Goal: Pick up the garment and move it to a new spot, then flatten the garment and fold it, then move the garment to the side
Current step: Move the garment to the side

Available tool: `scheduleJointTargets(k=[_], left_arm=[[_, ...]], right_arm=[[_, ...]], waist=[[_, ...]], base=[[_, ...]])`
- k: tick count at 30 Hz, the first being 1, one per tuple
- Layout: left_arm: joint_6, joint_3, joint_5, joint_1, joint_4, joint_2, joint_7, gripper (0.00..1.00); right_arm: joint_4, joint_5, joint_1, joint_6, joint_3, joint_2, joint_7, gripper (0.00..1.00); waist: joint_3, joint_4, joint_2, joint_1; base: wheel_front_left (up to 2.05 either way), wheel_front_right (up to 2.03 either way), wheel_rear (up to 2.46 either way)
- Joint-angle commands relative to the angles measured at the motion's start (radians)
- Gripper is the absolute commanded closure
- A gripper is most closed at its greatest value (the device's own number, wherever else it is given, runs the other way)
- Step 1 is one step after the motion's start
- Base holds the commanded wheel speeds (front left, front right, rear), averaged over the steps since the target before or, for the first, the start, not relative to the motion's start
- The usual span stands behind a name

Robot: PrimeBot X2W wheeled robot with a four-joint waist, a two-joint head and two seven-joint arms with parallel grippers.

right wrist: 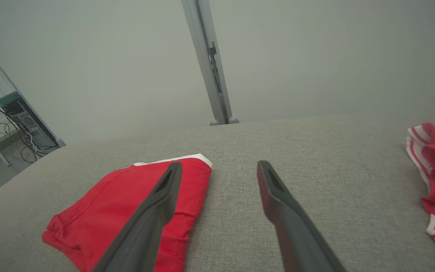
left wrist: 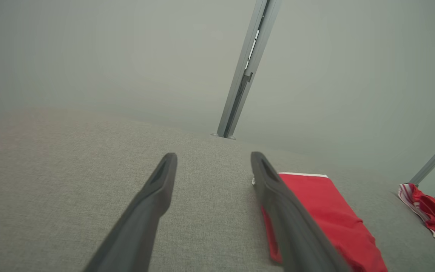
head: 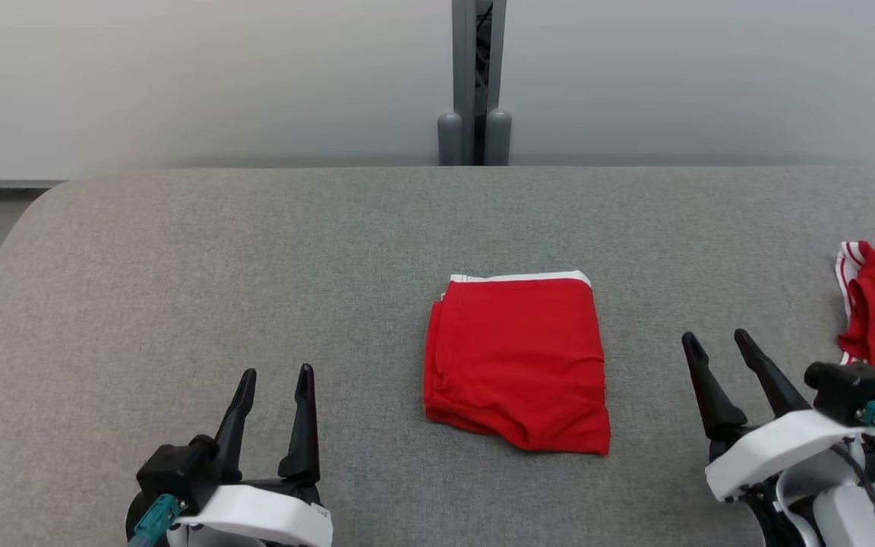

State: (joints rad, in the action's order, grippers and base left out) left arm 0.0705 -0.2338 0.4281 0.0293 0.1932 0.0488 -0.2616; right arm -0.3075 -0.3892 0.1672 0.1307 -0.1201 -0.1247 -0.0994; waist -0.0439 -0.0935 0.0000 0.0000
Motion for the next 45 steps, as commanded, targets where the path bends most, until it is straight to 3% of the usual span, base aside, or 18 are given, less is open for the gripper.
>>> scheduleJointTargets(k=[1, 8, 13, 33, 34, 35, 36, 37, 45], left_arm=[[0.001, -0.005, -0.007, 0.02, 0.001, 0.004, -0.002, 0.0], [0.01, -0.036, -0.016, 0.046, 0.009, 0.005, -0.002, 0.0], [0.012, -0.061, -0.015, 0.058, 0.009, 0.005, -0.002, 0.0], [0.039, -0.105, 0.0, 0.079, -0.01, 0.004, -0.002, 0.0], [0.04, -0.106, 0.0, 0.079, -0.011, 0.004, -0.002, 0.0], [0.041, -0.106, 0.001, 0.08, -0.012, 0.004, -0.002, 0.0], [0.042, -0.106, 0.001, 0.08, -0.013, 0.004, -0.002, 0.0], [0.043, -0.106, 0.002, 0.081, -0.013, 0.004, -0.002, 0.0], [0.043, -0.097, -0.004, 0.086, -0.018, 0.004, -0.002, 0.0]], right_arm=[[-0.012, -0.046, 0.024, 0.0, -0.005, -0.015, 0.029, 0.0], [-0.094, -0.242, 0.105, 0.0, -0.028, -0.055, 0.17, 0.0], [-0.17, -0.314, 0.149, 0.0, -0.05, -0.088, 0.237, 0.0], [-0.34, -0.451, 0.246, 0.0, -0.172, -0.106, 0.265, 0.0], [-0.346, -0.454, 0.25, 0.0, -0.179, -0.108, 0.263, 0.17], [-0.352, -0.459, 0.253, 0.0, -0.186, -0.11, 0.263, 0.56], [-0.355, -0.46, 0.256, 0.0, -0.196, -0.112, 0.258, 0.73], [-0.355, -0.459, 0.257, 0.0, -0.205, -0.115, 0.252, 1.0], [-0.337, -0.439, 0.296, 0.0, -0.291, -0.166, 0.185, 1.0]], waist=[[-0.027, -0.027, 0.0, 0.0], [-0.08, -0.101, 0.0, 0.0], [-0.112, -0.154, 0.0, 0.0], [-0.163, -0.257, 0.0, 0.0], [-0.164, -0.258, 0.0, 0.0], [-0.164, -0.259, 0.0, 0.0], [-0.165, -0.259, 0.0, 0.0], [-0.165, -0.259, 0.0, 0.0], [-0.152, -0.222, 0.0, 0.0]], base=[[0.0, 0.0, 0.0], [0.0, 0.0, 0.0], [0.0, 0.0, 0.0], [0.0, 0.0, 0.0], [0.0, 0.0, 0.0], [0.0, 0.0, 0.0], [0.0, 0.0, 0.0], [0.0, 0.0, 0.0], [0.0, 0.0, 0.0]])
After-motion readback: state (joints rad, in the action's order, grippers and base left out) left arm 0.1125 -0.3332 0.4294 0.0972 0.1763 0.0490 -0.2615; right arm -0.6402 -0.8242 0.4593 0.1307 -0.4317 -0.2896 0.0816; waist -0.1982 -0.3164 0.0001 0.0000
